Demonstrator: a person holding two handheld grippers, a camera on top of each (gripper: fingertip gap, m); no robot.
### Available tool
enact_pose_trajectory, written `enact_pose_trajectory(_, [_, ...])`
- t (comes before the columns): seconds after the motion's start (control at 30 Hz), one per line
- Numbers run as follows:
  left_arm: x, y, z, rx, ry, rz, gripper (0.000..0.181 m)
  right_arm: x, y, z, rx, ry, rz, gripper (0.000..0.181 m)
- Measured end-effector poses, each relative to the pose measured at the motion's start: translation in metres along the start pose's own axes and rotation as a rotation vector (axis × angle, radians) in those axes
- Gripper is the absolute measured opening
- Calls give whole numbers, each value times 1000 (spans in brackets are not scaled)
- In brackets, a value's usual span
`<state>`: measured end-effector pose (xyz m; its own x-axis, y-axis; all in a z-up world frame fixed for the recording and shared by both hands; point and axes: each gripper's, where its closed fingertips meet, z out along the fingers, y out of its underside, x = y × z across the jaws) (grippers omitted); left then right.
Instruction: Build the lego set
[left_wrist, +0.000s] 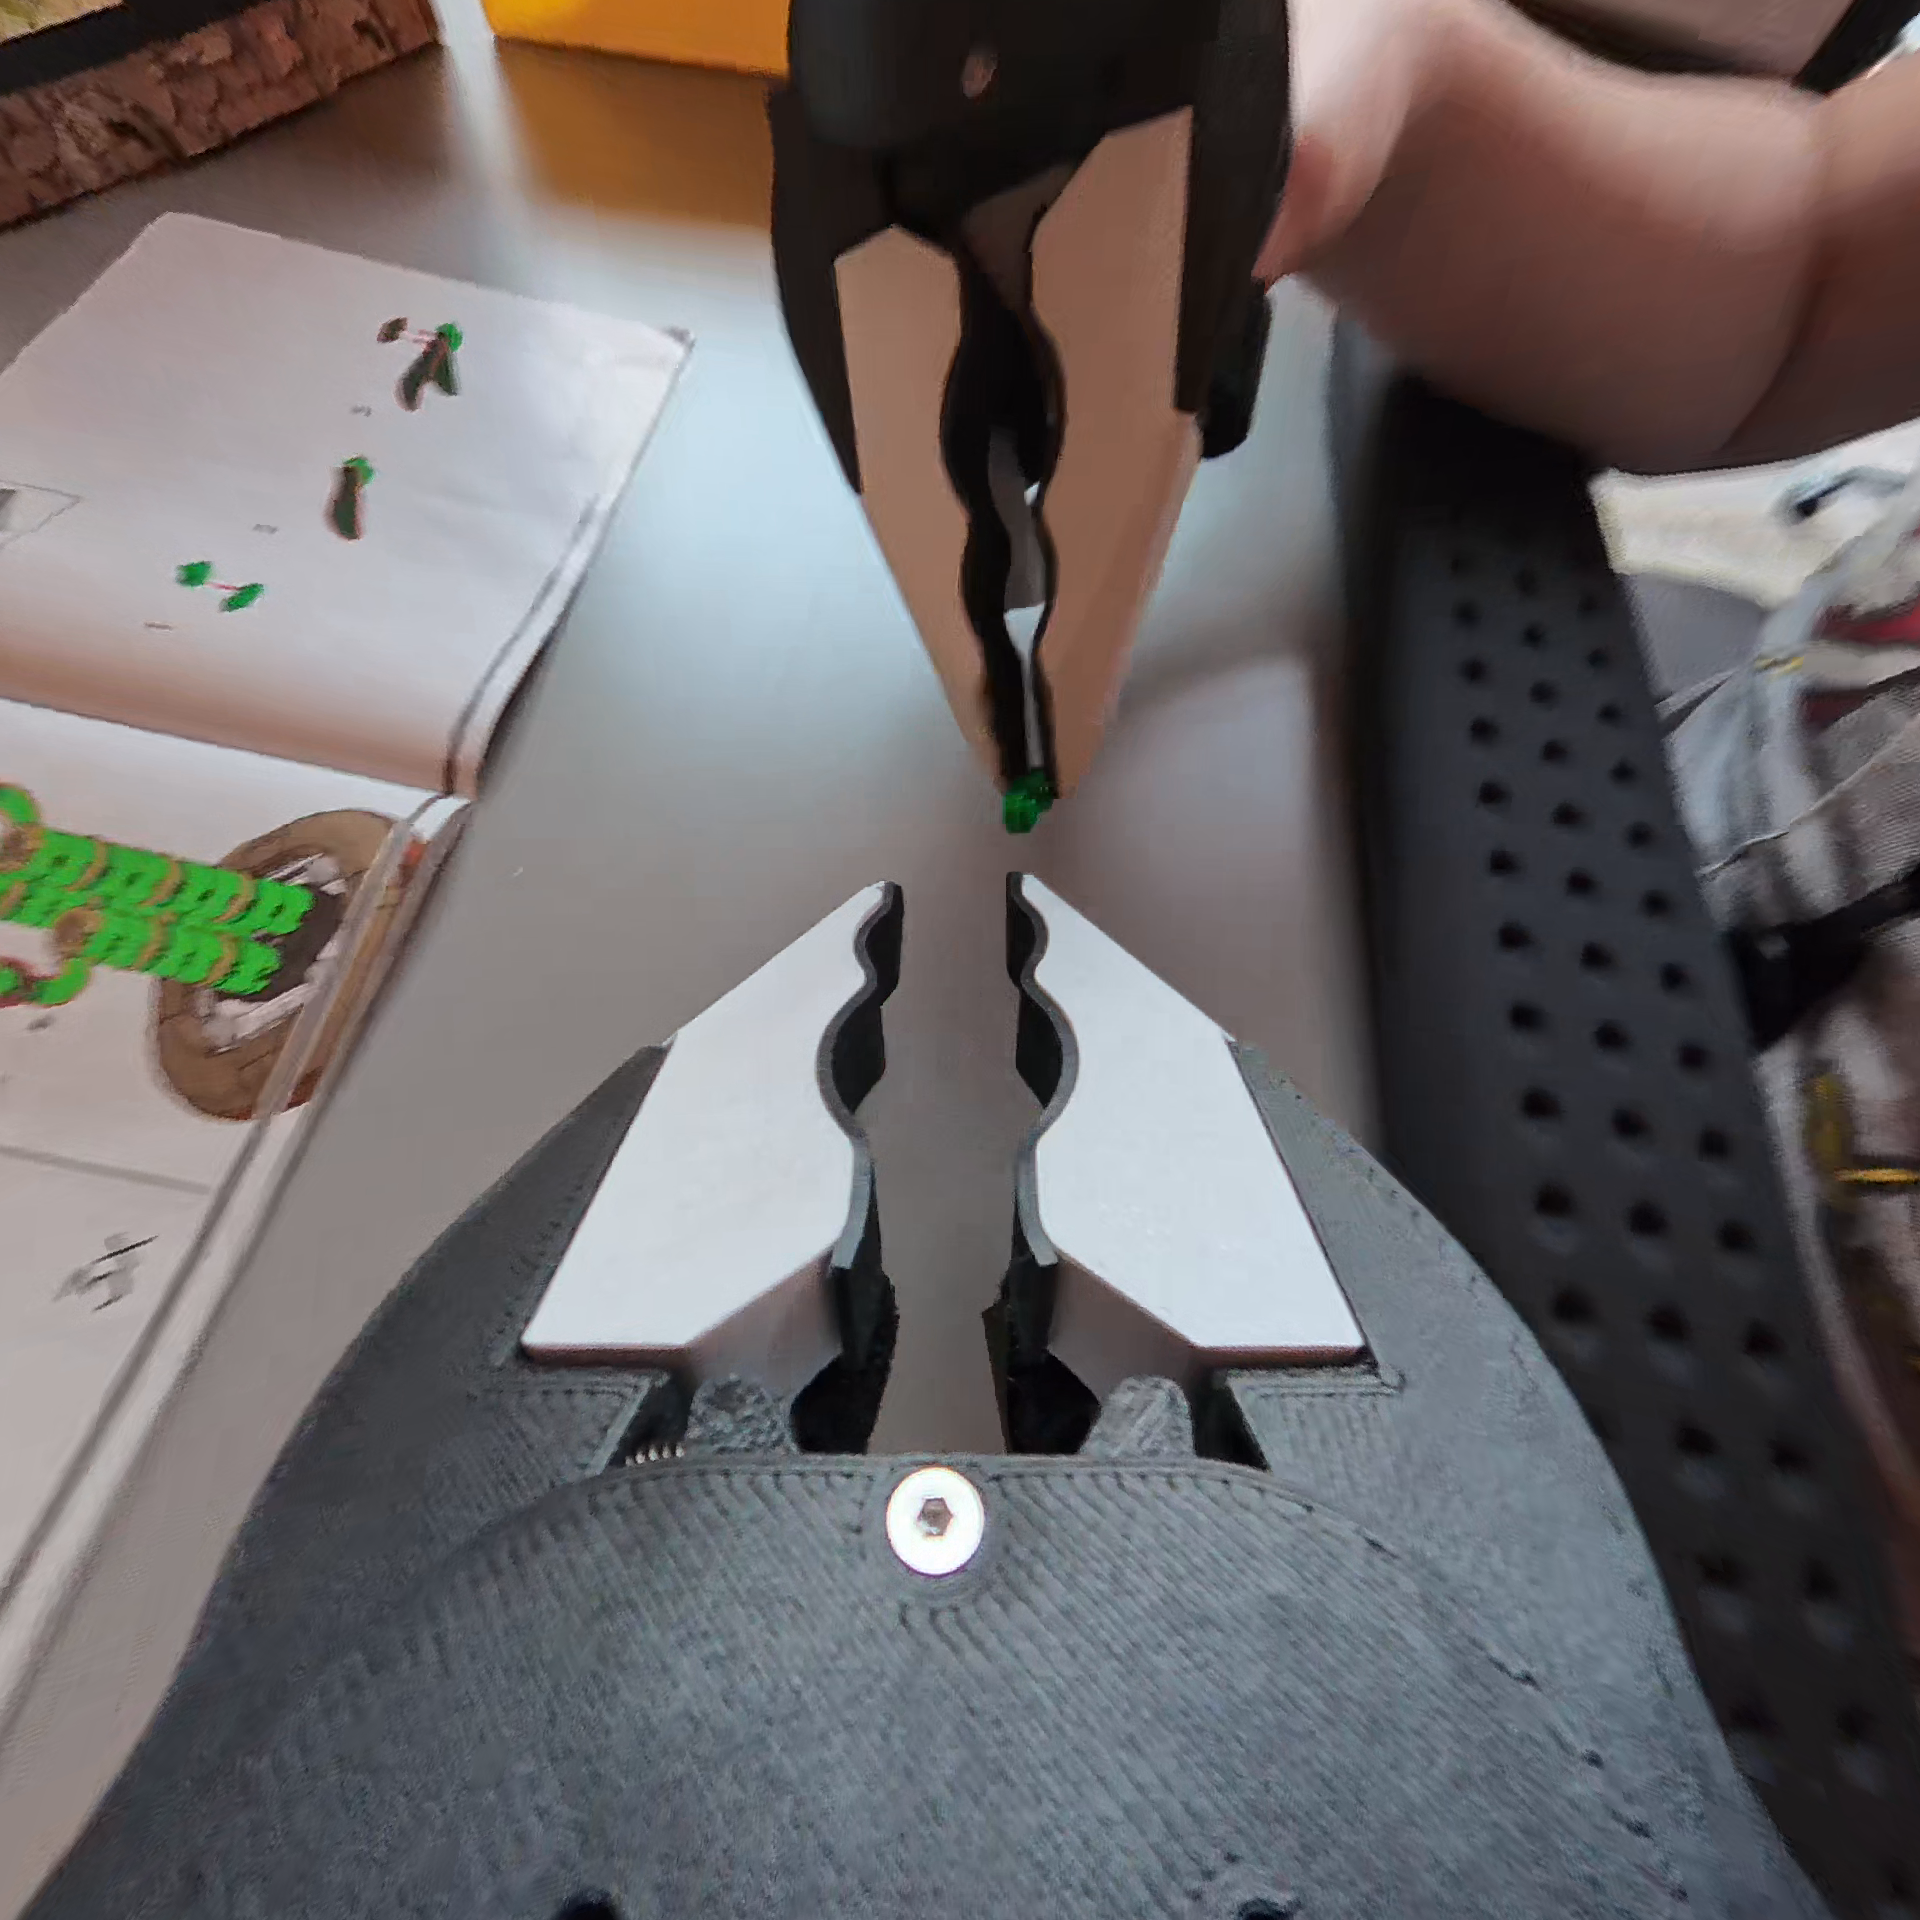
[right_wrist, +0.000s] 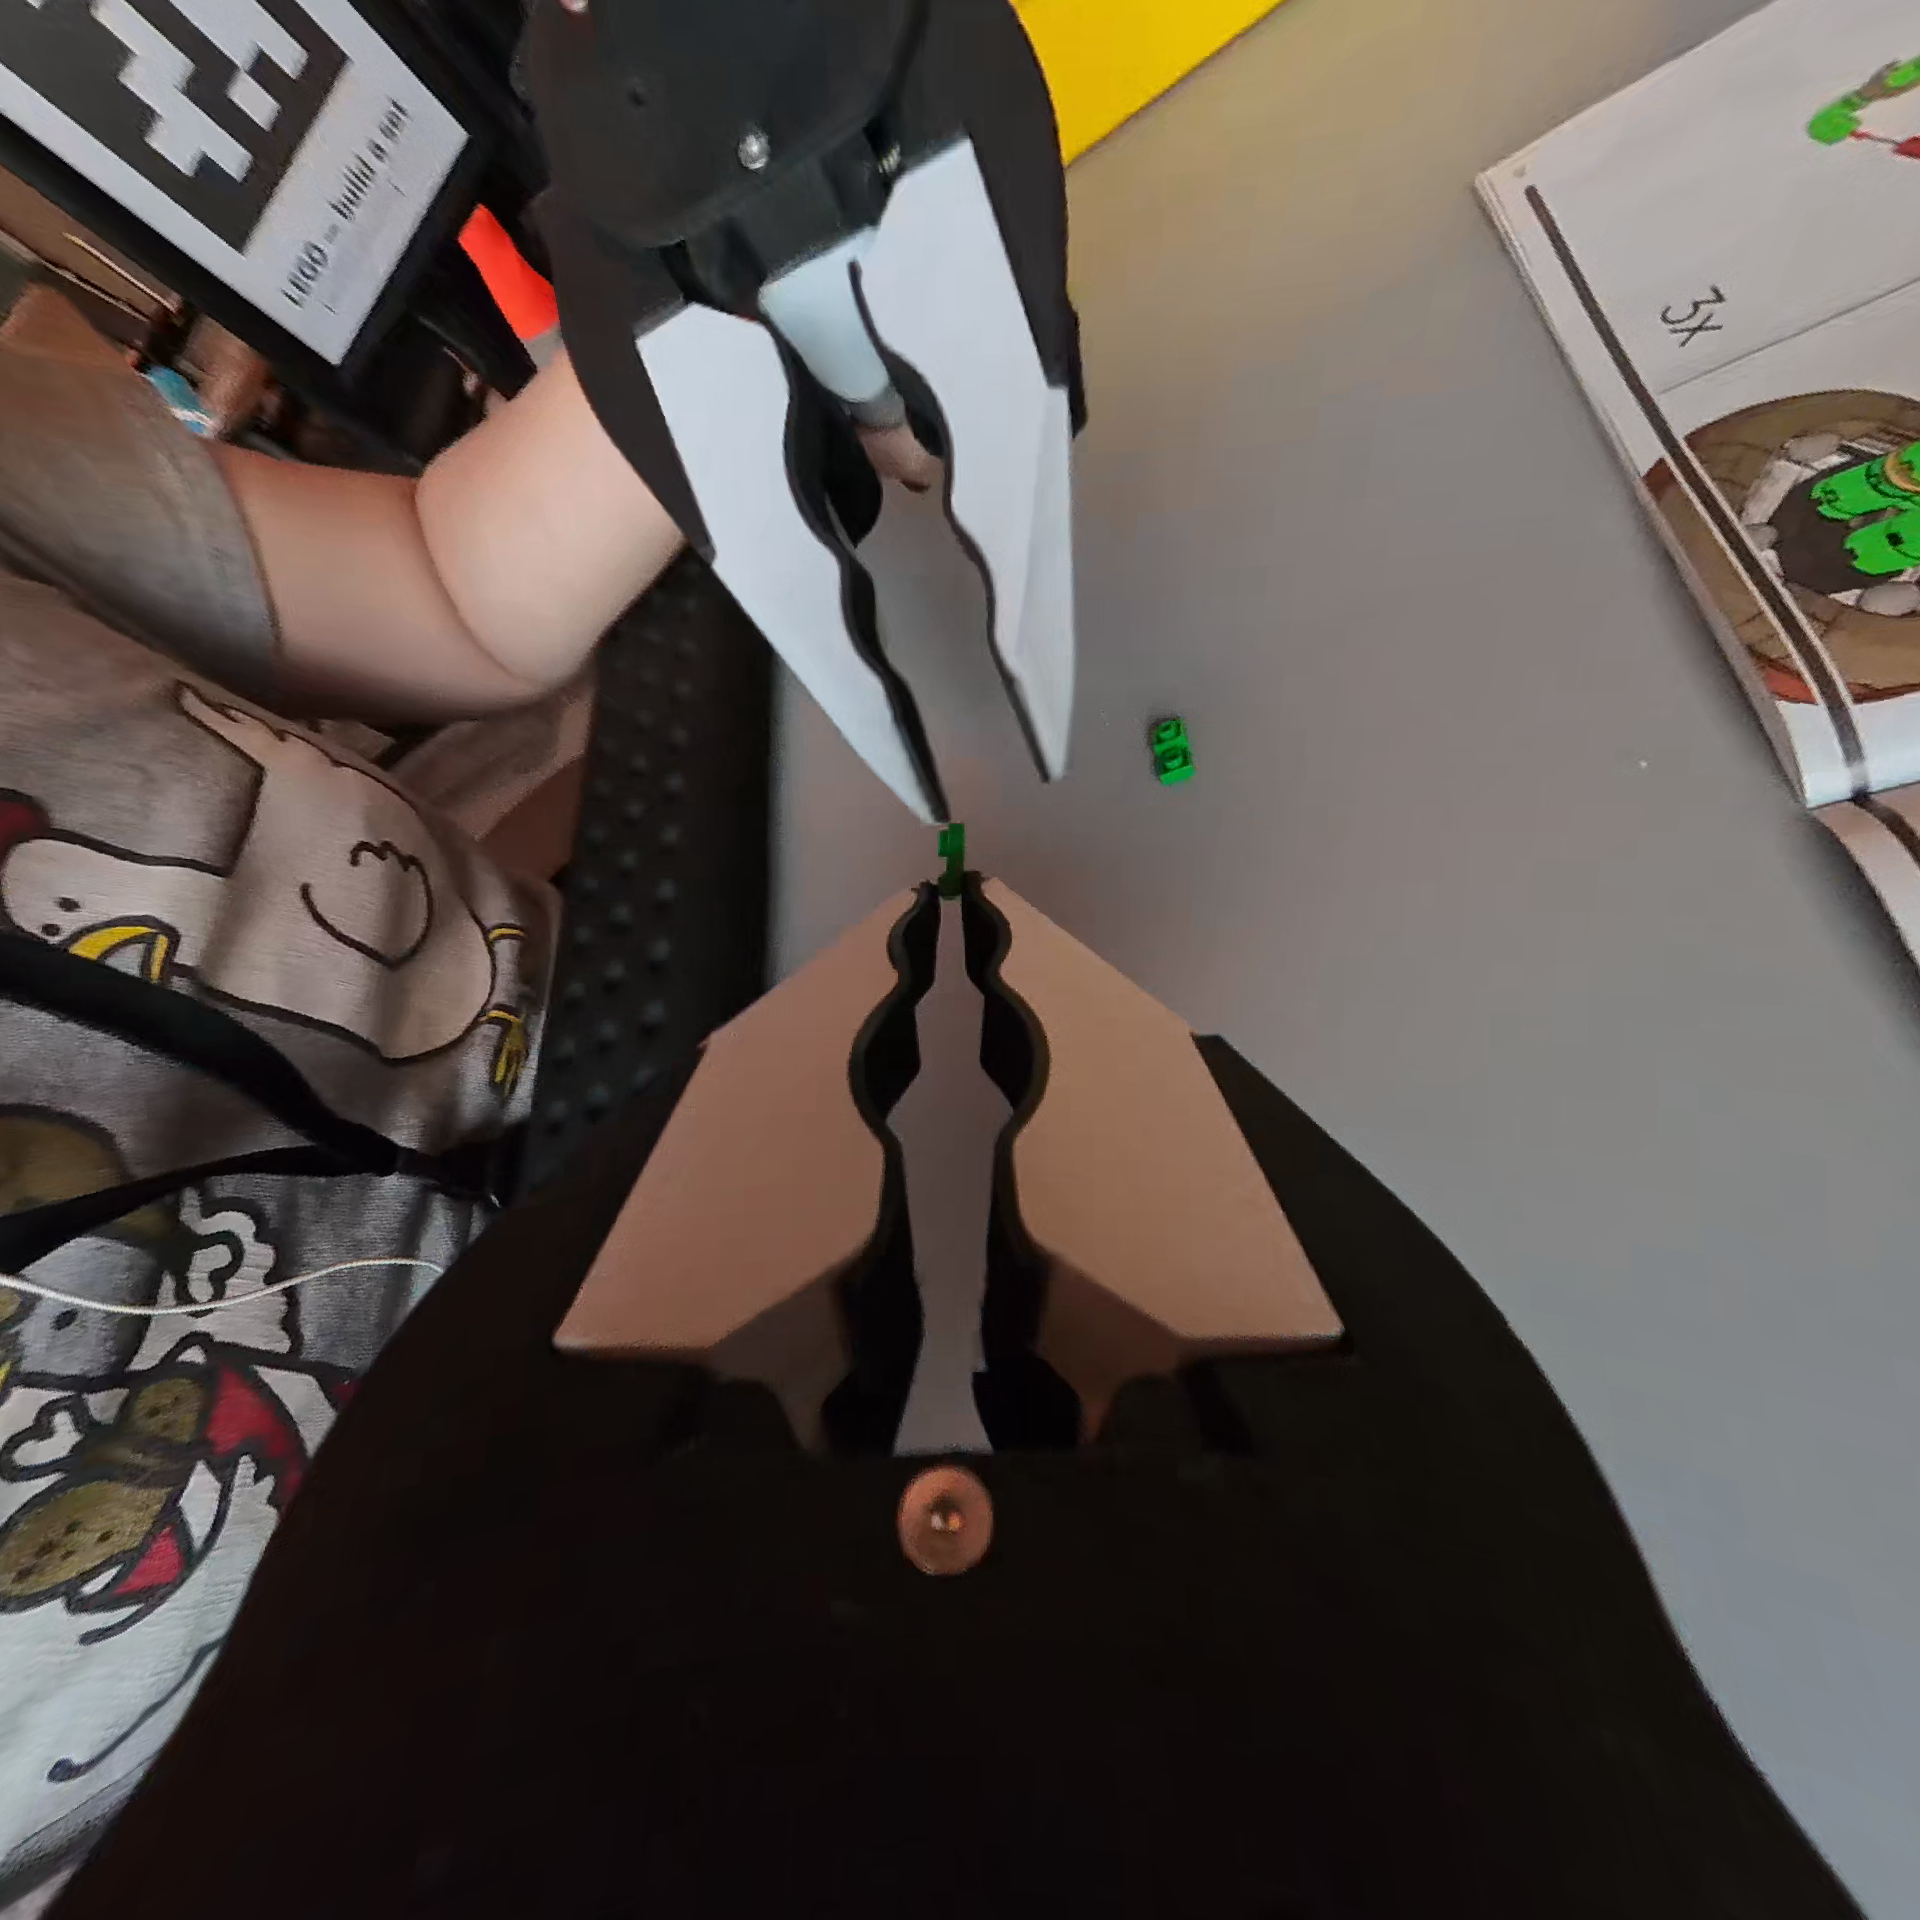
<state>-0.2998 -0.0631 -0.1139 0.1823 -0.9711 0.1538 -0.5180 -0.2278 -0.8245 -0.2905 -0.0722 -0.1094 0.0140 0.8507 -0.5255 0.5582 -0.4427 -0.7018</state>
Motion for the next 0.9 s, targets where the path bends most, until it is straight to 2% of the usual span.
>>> enact_pose_trajectory(0.1, [13, -11, -3, 65, 130, -99, 16, -5, -4, -2, 28, -50, 14, 4])
enact_pose_trajectory(0.23, [17, -23, -7, 139, 202, -180, 11, -8, -6, -1, 39, -74, 12, 4])
enact_pose_trajectory(0.67, [17, -22, -2, 138, 269, -291, 4, -8, -7, -3, 46, -74, -10, 4])
enact_pose_trajectory(0.77, [11, -26, -4, 168, 250, -315, 3, -4, -13, -6, 87, -45, -22, 5])
enact_pose_trajectory(0.8, [9, -27, -5, 182, 249, -337, 3, 0, -18, -7, 110, -13, -37, 10])
enact_pose_trajectory(0.83, [6, -29, -6, 197, 248, -362, 3, 7, -22, -9, 132, 45, -64, 19])
enact_pose_trajectory(0.9, [-1, -31, -8, 220, 236, -416, 3, 14, -29, -13, 157, 169, -186, 27])
